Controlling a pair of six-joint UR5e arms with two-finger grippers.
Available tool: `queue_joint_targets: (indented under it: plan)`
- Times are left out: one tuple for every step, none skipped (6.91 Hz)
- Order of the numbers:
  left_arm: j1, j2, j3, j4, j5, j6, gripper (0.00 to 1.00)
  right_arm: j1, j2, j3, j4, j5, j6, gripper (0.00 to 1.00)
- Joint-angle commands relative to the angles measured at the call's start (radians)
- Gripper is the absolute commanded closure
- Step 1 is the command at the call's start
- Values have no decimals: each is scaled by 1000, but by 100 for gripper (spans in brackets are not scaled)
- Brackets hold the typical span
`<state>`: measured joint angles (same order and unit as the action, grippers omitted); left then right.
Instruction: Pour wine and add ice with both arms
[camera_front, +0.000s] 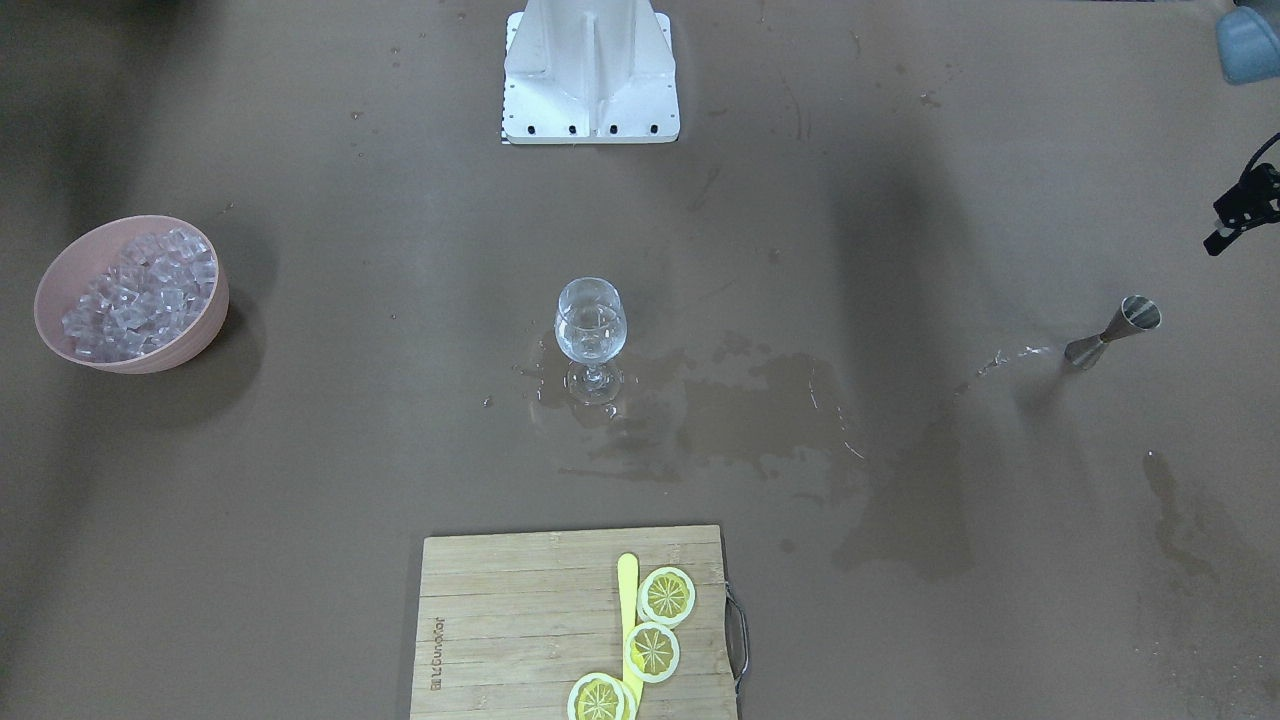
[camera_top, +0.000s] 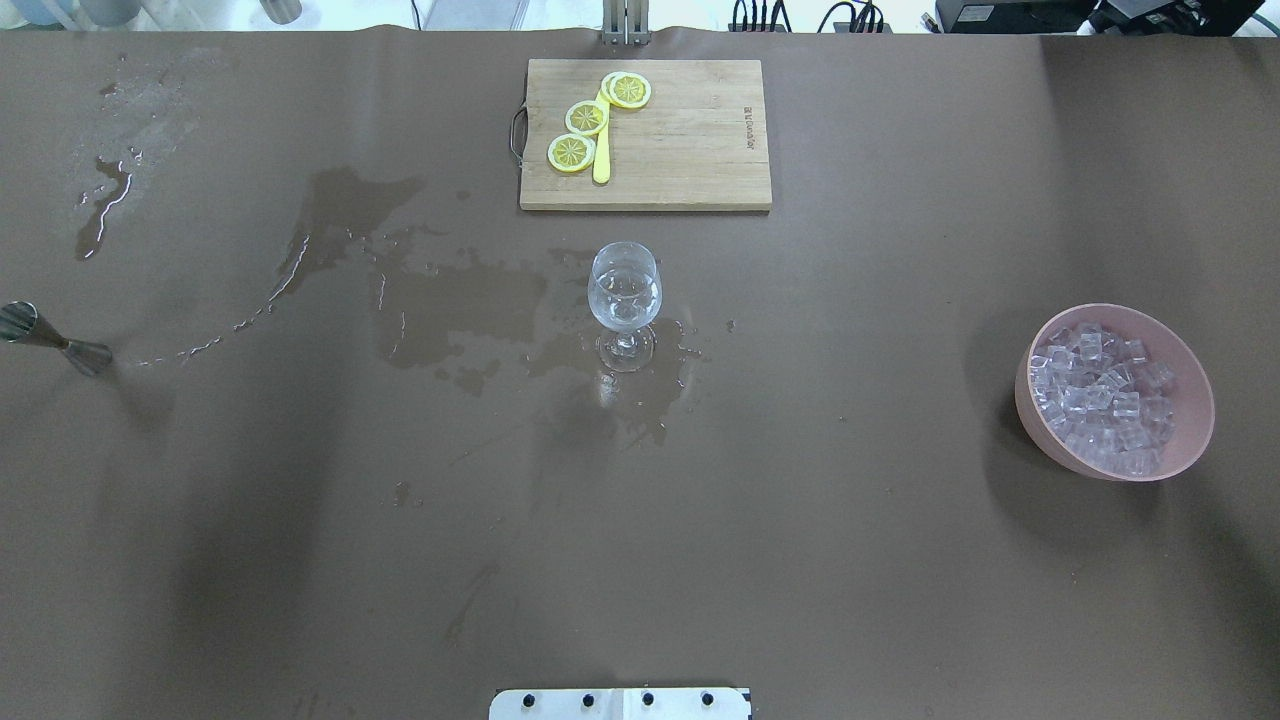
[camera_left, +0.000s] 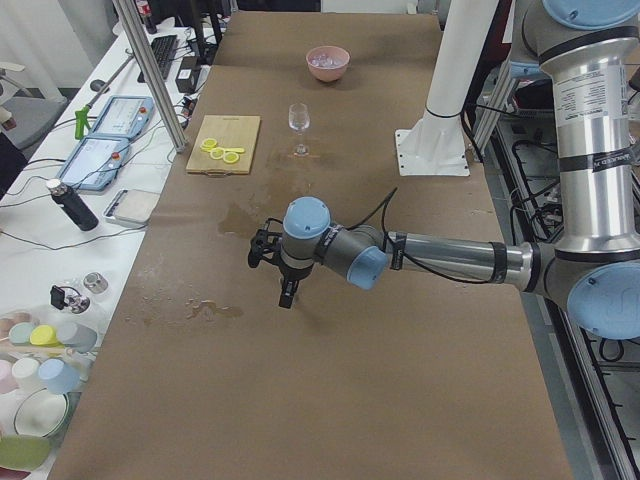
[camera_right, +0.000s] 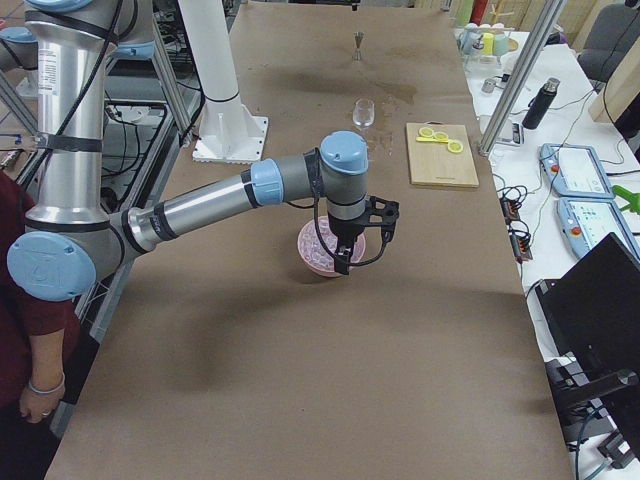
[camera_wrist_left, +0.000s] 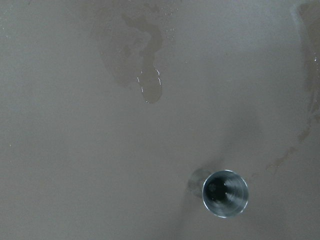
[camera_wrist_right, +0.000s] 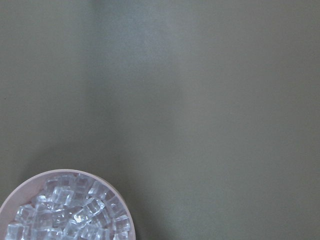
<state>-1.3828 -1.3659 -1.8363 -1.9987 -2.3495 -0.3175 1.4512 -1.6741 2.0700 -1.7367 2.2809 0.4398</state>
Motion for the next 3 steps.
queue_joint_targets:
  plan:
    - [-9, 92, -60, -55, -1, -2, 2, -67, -3, 22, 15, 0, 100, 0]
    - [-9, 131, -29, -174, 3, -43, 2, -121, 2, 31, 31, -7, 187, 0]
    - [-7, 155, 36, -344, 4, -104, 2, -156, 1, 28, 54, -11, 212, 0]
